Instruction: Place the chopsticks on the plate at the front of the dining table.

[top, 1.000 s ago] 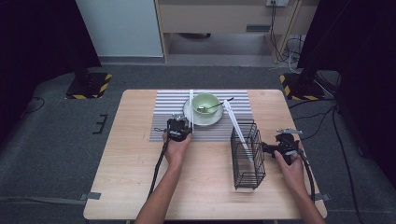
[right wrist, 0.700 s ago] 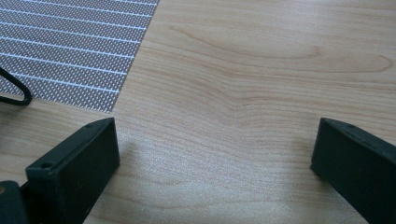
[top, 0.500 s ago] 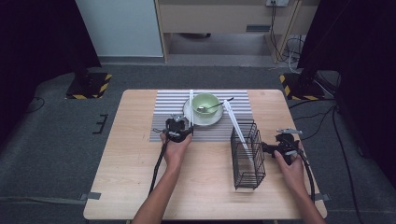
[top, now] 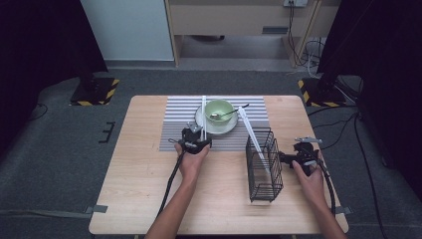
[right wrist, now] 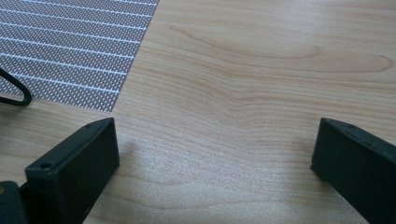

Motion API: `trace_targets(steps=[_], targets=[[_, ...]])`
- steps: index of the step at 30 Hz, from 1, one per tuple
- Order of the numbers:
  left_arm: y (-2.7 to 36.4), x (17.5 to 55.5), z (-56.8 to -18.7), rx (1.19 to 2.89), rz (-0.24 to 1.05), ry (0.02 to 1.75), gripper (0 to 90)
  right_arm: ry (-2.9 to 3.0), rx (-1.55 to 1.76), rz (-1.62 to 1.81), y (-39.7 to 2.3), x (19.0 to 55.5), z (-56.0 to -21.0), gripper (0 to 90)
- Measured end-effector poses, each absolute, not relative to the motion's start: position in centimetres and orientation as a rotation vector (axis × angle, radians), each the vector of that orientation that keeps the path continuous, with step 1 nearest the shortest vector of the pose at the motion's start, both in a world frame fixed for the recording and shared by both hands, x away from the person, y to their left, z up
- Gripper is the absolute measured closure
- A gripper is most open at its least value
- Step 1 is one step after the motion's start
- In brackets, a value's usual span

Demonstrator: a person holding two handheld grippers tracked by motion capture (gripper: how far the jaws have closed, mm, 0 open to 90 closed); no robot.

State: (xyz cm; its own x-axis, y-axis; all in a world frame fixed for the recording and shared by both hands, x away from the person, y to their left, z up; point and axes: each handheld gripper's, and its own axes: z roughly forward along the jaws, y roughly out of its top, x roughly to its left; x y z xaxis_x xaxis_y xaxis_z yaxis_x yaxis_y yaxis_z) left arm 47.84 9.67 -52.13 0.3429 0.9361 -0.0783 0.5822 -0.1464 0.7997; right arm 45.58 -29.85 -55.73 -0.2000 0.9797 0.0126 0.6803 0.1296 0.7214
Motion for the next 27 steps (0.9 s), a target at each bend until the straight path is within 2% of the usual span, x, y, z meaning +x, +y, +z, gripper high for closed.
trace_targets(steps=[11, 17, 23, 27], targets=[[9.33, 48.12, -52.58, 1.846, 0.587, 1.311, 61.1, 1.942, 1.595, 0.840, -29.85, 45.58, -55.73, 0.8], [9.46, 48.16, -52.56, 1.838, 0.588, 1.307, 67.5, 1.942, 1.595, 0.840, -29.86, 45.58, -55.73, 0.8], [9.57, 48.24, -52.57, 1.827, 0.568, 1.291, 70.3, 1.942, 1.594, 0.840, -29.85, 45.58, -55.73, 0.8], [9.73, 48.35, -52.63, 1.819, 0.550, 1.285, 68.2, 1.942, 1.594, 0.840, -29.86, 45.58, -55.73, 0.8]])
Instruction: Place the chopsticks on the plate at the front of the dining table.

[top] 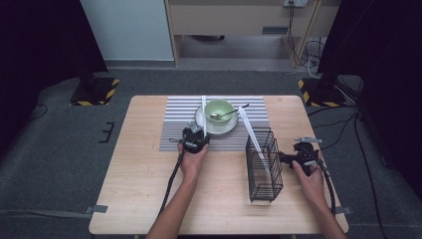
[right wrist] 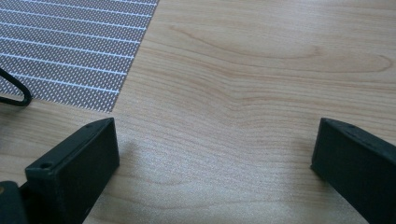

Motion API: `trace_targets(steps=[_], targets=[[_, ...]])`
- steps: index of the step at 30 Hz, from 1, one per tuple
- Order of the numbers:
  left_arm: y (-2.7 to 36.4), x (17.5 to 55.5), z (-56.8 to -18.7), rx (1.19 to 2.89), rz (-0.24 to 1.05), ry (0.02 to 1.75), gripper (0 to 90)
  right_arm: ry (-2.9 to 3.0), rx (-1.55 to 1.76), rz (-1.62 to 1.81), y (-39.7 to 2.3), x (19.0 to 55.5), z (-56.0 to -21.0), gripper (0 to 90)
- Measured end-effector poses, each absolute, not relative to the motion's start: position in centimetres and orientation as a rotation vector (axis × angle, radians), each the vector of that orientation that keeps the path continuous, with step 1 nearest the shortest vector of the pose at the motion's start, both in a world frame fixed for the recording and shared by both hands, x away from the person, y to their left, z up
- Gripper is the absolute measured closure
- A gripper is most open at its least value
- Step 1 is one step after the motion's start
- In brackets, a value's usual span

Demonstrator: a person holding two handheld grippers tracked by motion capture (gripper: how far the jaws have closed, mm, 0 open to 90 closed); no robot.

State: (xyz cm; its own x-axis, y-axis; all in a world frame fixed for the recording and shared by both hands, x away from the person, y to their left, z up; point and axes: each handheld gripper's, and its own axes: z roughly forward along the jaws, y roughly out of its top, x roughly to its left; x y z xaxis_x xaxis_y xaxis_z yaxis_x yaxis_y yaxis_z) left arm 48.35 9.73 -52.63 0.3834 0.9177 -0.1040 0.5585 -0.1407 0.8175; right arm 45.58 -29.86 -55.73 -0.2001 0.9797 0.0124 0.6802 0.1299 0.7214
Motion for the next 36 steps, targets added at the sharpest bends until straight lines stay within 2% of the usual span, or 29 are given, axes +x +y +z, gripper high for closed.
trace_targets(steps=[4, 8, 12, 36], targets=[[9.8, 48.1, -52.5, 1.828, 0.561, 1.262, 61.0, 1.942, 1.594, 0.840, -29.9, 45.6, -55.7, 0.8], [9.9, 47.8, -52.0, 1.886, 0.626, 1.242, 44.7, 1.942, 1.595, 0.840, -29.9, 45.6, -55.7, 0.8], [10.2, 47.4, -51.3, 1.916, 0.664, 1.209, 34.5, 1.942, 1.595, 0.840, -29.9, 45.6, -55.7, 0.8], [9.1, 45.2, -49.7, 2.089, 0.573, 1.011, 10.4, 1.938, 1.599, 0.838, -29.8, 45.6, -55.7, 0.6]])
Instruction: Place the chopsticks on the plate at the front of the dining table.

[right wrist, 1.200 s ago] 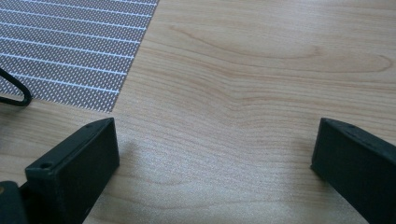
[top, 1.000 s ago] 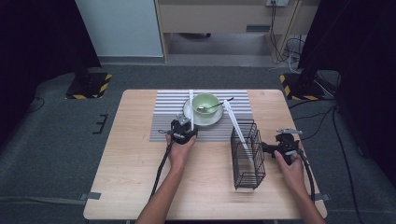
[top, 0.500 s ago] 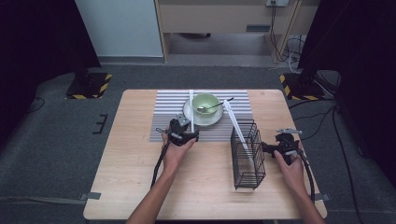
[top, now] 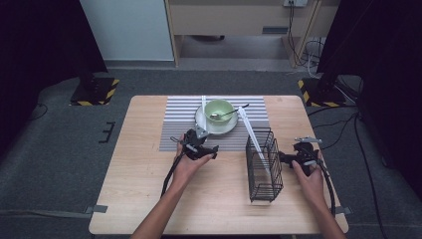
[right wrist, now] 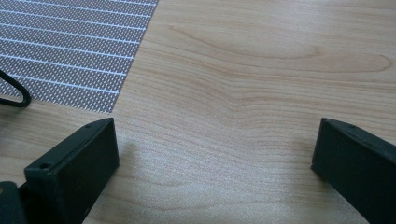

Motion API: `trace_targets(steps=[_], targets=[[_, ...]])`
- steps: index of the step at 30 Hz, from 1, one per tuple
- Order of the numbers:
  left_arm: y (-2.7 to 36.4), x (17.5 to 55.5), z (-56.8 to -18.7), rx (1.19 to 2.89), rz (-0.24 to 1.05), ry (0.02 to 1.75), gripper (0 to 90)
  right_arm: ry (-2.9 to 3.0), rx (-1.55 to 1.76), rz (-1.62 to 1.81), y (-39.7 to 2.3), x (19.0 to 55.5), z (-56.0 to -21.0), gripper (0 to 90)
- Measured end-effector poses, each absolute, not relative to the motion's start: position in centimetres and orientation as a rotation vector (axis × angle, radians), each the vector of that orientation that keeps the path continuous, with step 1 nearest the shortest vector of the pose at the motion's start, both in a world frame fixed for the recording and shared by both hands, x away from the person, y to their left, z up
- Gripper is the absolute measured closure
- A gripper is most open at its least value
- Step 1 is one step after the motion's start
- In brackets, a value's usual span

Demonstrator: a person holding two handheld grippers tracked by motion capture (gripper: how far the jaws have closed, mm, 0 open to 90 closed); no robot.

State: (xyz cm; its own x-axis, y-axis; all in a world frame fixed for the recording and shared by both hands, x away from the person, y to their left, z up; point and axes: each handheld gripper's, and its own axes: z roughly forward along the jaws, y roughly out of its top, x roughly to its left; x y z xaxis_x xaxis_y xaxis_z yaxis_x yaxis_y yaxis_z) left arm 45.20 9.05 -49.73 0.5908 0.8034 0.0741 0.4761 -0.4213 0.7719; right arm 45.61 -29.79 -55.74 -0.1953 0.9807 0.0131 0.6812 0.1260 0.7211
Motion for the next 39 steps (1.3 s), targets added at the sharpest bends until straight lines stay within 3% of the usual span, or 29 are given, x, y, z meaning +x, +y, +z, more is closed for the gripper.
trace_targets(steps=[17, 31, 39], targets=[[13.1, 41.3, -48.4, 2.086, 0.573, 1.076, 6.8, 1.928, 1.609, 0.834, -29.7, 45.5, -55.7, 0.6], [20.7, 39.1, -50.3, 2.010, 0.575, 1.254, 5.6, 1.923, 1.613, 0.832, -29.6, 45.5, -55.7, 0.6], [22.9, 38.0, -51.9, 2.021, 0.559, 1.279, 5.7, 1.922, 1.613, 0.831, -29.6, 45.5, -55.7, 0.6]])
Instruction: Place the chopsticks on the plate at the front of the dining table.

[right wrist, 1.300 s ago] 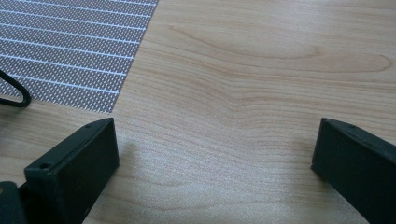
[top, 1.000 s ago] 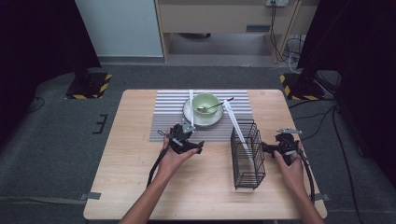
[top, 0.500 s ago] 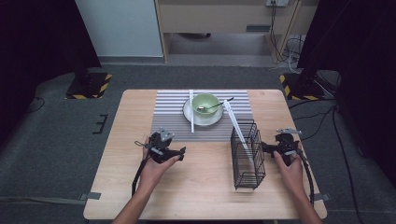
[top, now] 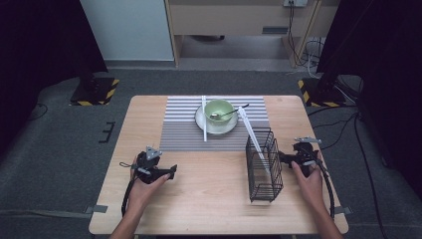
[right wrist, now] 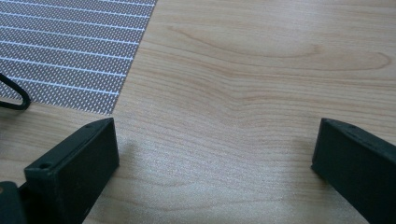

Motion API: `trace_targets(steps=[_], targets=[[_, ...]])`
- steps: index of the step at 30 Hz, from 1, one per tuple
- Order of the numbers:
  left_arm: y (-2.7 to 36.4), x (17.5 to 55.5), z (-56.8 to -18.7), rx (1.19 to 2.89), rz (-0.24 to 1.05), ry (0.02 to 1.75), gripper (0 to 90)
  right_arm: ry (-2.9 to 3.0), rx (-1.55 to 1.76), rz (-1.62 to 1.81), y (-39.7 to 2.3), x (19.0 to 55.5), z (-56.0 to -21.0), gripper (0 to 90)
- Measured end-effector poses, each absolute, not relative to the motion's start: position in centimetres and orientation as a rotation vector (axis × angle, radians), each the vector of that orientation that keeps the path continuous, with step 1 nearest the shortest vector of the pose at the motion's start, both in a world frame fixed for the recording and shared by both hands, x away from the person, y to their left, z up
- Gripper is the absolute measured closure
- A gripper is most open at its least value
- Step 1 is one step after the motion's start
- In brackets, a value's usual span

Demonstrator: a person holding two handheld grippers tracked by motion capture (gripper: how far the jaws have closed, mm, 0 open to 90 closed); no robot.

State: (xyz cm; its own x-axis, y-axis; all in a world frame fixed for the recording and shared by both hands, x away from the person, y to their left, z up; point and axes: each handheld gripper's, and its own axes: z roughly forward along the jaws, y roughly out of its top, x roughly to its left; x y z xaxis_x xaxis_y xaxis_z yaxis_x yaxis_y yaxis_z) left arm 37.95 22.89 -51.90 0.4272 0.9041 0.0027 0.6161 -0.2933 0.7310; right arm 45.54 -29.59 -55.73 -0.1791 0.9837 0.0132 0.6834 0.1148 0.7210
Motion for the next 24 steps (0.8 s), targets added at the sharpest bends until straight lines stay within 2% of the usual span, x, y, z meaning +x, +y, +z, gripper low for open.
trace_targets(steps=[17, 24], targets=[[24.8, 37.6, -53.5, 2.092, 0.576, 1.286, 4.2, 1.922, 1.614, 0.831, -29.6, 45.5, -55.7, 0.5], [24.9, 38.1, -54.1, 2.065, 0.601, 1.313, 4.2, 1.921, 1.614, 0.831, -29.6, 45.5, -55.7, 0.5]])
